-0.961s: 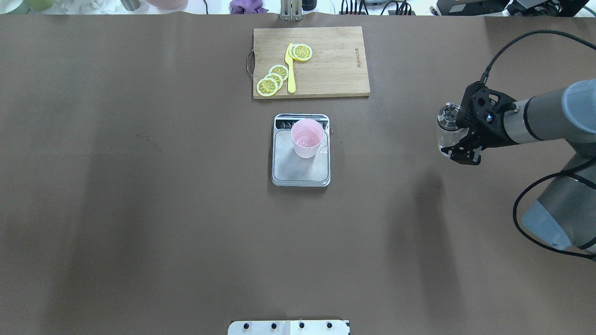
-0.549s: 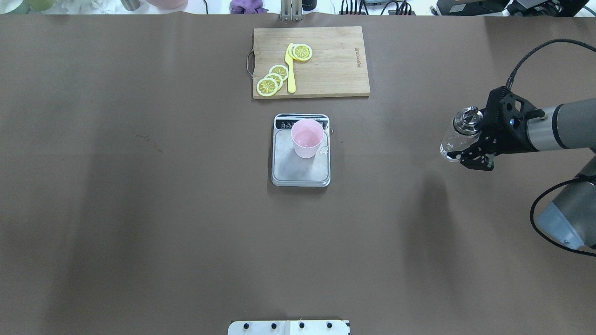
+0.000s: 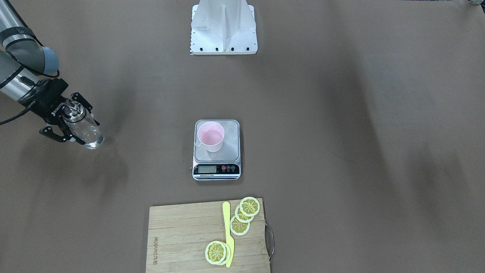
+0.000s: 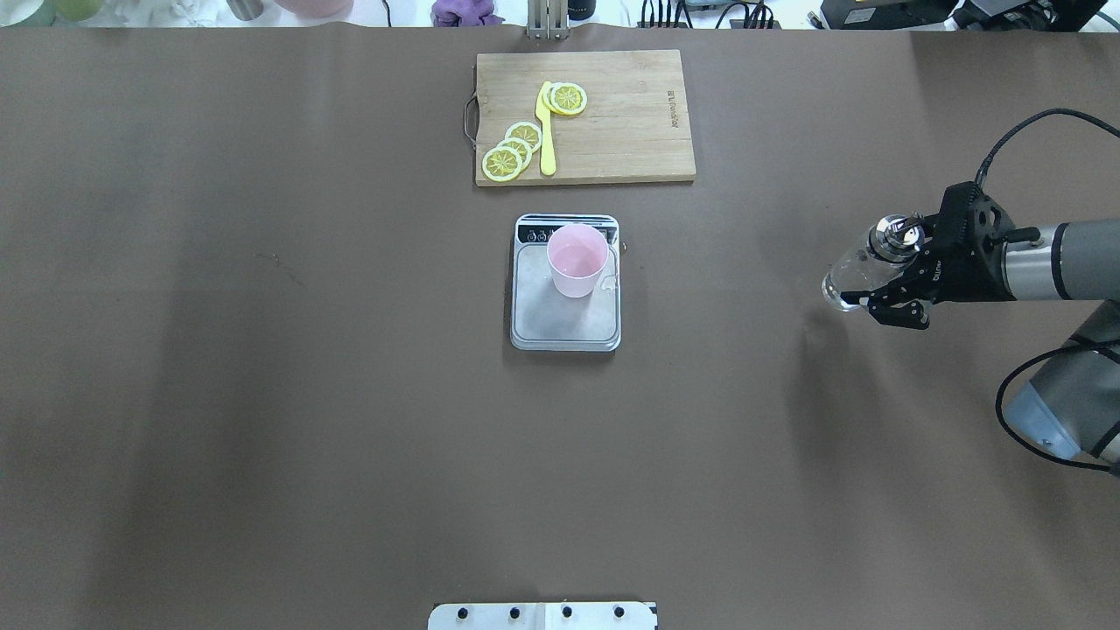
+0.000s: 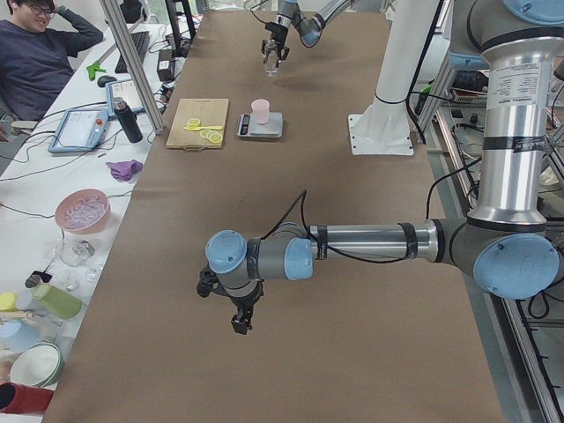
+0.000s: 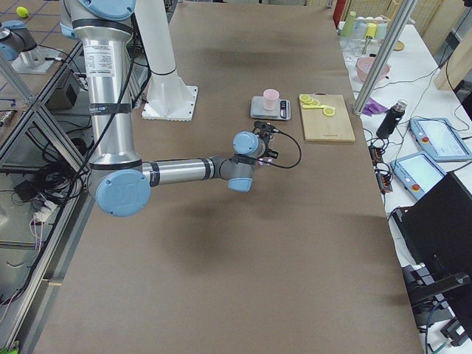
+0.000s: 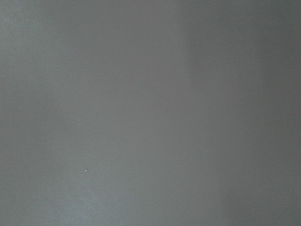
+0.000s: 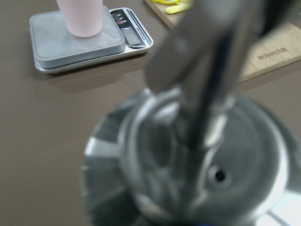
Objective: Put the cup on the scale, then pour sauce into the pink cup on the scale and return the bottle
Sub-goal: 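Lower the sauce bottle with the right gripper onto its original spot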
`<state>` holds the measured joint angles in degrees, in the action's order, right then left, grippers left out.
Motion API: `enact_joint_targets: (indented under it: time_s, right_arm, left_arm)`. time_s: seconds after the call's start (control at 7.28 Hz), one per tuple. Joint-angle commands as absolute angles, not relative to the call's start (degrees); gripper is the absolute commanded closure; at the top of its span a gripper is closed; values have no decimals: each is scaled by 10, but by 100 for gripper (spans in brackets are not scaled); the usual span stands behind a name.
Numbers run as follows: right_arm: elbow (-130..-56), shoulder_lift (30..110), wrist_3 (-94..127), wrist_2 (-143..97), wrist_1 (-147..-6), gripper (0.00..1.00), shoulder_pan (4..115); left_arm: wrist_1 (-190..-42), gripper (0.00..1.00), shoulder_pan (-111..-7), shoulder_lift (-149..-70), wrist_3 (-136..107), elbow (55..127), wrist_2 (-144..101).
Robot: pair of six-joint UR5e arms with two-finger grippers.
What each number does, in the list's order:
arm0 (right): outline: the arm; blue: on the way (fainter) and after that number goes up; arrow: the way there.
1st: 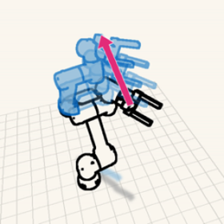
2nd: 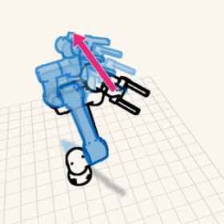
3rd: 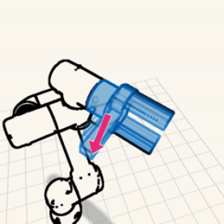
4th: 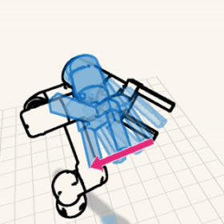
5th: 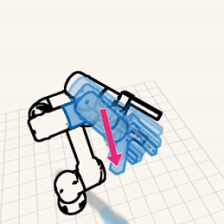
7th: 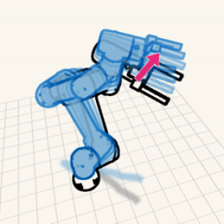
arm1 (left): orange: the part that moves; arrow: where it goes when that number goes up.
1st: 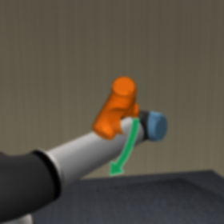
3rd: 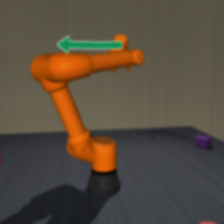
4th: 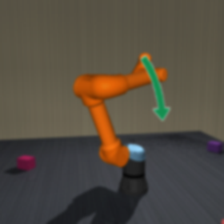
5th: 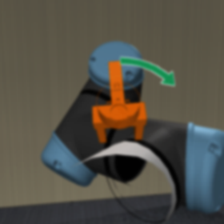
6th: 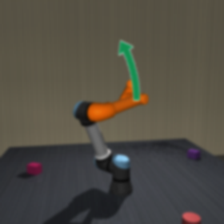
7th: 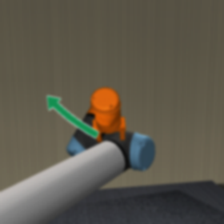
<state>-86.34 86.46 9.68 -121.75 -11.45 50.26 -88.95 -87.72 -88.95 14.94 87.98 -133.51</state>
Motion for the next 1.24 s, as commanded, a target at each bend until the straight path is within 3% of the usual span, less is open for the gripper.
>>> enact_joint_targets:
  time_s: [0.0, 0.41, 1.1]
  right_arm:
    - [-845, 853, 134, -1222, -83, 100, 502]
    - [-794, 804, 141, -1222, -83, 100, 501]
    - [-771, 797, 132, -1216, -83, 100, 486]
  left_arm:
    - [-889, 2, -877, -889, 149, 879, -1335]
    - [-889, 2, -877, -889, 149, 879, -1335]
    - [-889, 2, -877, -890, 149, 878, -1335]
